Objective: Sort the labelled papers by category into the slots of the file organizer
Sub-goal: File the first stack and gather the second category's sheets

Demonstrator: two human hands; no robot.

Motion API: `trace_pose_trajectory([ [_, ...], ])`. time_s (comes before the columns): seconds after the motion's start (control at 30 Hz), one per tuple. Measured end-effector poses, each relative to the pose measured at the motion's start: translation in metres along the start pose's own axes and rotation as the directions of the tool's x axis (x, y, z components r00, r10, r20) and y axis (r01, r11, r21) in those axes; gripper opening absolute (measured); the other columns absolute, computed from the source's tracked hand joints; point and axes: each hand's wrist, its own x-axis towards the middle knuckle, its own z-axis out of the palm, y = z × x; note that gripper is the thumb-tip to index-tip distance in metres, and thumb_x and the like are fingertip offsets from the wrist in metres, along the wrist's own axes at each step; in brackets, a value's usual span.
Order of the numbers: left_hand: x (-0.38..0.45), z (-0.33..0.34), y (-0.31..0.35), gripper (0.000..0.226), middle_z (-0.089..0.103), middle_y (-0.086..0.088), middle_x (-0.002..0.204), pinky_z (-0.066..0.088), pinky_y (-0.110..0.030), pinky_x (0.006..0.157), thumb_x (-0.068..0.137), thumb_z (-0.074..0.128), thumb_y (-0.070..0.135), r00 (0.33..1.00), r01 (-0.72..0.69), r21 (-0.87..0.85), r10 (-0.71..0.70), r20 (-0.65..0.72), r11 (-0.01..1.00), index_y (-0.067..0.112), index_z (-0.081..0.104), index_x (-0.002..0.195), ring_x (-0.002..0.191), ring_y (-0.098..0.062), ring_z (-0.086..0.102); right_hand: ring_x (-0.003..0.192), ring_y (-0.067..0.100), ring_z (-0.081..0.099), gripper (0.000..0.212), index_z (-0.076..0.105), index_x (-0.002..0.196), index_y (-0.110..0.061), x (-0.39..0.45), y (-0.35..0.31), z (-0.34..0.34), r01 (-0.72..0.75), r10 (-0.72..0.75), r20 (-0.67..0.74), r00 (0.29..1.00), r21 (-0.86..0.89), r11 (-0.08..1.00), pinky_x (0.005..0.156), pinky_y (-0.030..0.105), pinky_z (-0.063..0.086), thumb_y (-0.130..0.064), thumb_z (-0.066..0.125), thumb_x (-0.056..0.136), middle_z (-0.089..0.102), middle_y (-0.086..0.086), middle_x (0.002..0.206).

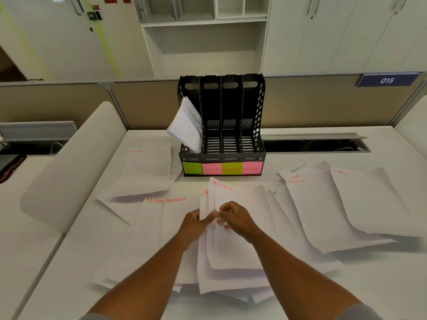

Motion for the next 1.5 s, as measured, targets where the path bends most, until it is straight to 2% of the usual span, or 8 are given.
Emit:
trace_pose_trajectory([
  [0.13, 0.005, 0.004, 0.002, 0.046, 0.058, -0.003, 0.13, 0.045, -0.034, 0.092, 0.088, 0.067, 0.031, 1.0, -0.002, 0.024, 0.002, -0.007, 1.0, 0.019, 0.052, 0.13, 0.105, -0.018, 0.054, 0.08, 0.015, 0.069, 0.011, 0.059, 0.095, -0.015, 0.005, 0.006, -0.013, 0.003, -0.003, -0.085, 0.996, -0.008, 1.0, 0.074, 0.03, 0.057, -0.017, 0.062, 0.085, 0.071, 0.004, 0.098],
  [0.27, 0.01, 0.006, 0.007, 0.052, 0.047, 0.008, 0.119, 0.041, -0.041, 0.102, 0.091, 0.065, 0.031, 0.999, 0.009, 0.079, -0.006, -0.038, 0.997, 0.021, 0.043, 0.138, 0.12, -0.024, 0.048, 0.089, 0.016, 0.064, 0.013, 0.06, 0.099, -0.016, 0.011, 0.009, -0.034, -0.022, -0.003, -0.276, 0.961, -0.087, 0.996, 0.078, 0.029, 0.054, -0.018, 0.06, 0.086, 0.069, -0.001, 0.101],
  [0.37, 0.018, 0.001, 0.009, 0.043, 0.057, 0.004, 0.122, 0.044, -0.033, 0.09, 0.091, 0.064, 0.025, 0.999, 0.022, 0.022, -0.021, -0.042, 1.0, 0.019, 0.051, 0.131, 0.106, -0.019, 0.054, 0.092, 0.019, 0.061, 0.018, 0.061, 0.102, -0.015, 0.013, 0.011, -0.058, -0.11, 0.01, -0.48, 0.877, -0.18, 0.978, 0.078, 0.029, 0.05, -0.016, 0.057, 0.085, 0.065, -0.001, 0.099],
  [0.5, 0.028, -0.001, 0.018, 0.041, 0.059, -0.002, 0.121, 0.044, -0.033, 0.086, 0.092, 0.063, 0.026, 0.997, 0.04, 0.002, -0.039, -0.068, 0.999, 0.019, 0.052, 0.13, 0.101, -0.019, 0.055, 0.093, 0.029, 0.057, 0.011, 0.051, 0.083, -0.008, 0.011, 0.018, -0.087, -0.287, 0.108, -0.586, 0.803, -0.222, 0.932, 0.073, 0.034, 0.047, -0.007, 0.05, 0.073, 0.061, 0.009, 0.094],
  [0.63, 0.036, 0.01, 0.028, 0.048, 0.057, -0.004, 0.129, 0.045, -0.038, 0.094, 0.092, 0.063, 0.027, 0.997, 0.066, 0.027, -0.064, -0.053, 0.997, 0.016, 0.047, 0.136, 0.112, -0.025, 0.054, 0.107, 0.03, 0.049, 0.028, 0.056, 0.105, -0.007, 0.009, 0.027, -0.097, -0.415, 0.15, -0.659, 0.737, -0.266, 0.87, 0.081, 0.037, 0.046, -0.008, 0.055, 0.077, 0.054, 0.012, 0.109],
  [0.93, 0.053, 0.04, 0.036, 0.037, 0.063, -0.008, 0.12, 0.049, -0.036, 0.086, 0.093, 0.061, 0.019, 0.995, 0.097, 0.031, -0.096, -0.039, 0.995, 0.015, 0.054, 0.129, 0.099, -0.024, 0.058, 0.106, 0.028, 0.046, 0.031, 0.052, 0.108, -0.009, 0.015, 0.041, -0.133, -0.587, 0.141, -0.759, 0.636, -0.357, 0.727, 0.085, 0.039, 0.045, -0.016, 0.061, 0.079, 0.05, 0.011, 0.113],
  [1.3, 0.073, 0.061, 0.038, 0.03, 0.066, -0.007, 0.106, 0.05, -0.033, 0.08, 0.089, 0.061, 0.013, 0.986, 0.144, -0.02, -0.145, -0.083, 0.989, 0.014, 0.061, 0.119, 0.099, -0.027, 0.061, 0.12, 0.028, 0.036, 0.031, 0.051, 0.111, -0.016, 0.022, 0.071, -0.15, -0.719, 0.167, -0.743, 0.648, -0.524, 0.457, 0.094, 0.039, 0.038, -0.022, 0.058, 0.081, 0.042, 0.01, 0.124],
  [1.5, 0.076, 0.069, 0.035, 0.027, 0.066, -0.003, 0.098, 0.049, -0.029, 0.071, 0.089, 0.061, 0.013, 0.984, 0.13, -0.046, -0.134, -0.119, 0.99, 0.015, 0.063, 0.116, 0.09, -0.023, 0.061, 0.104, 0.026, 0.044, 0.019, 0.056, 0.099, -0.011, 0.026, 0.072, -0.152, -0.633, 0.07, -0.748, 0.66, -0.503, 0.589, 0.083, 0.037, 0.044, -0.017, 0.048, 0.083, 0.047, 0.009, 0.109],
])
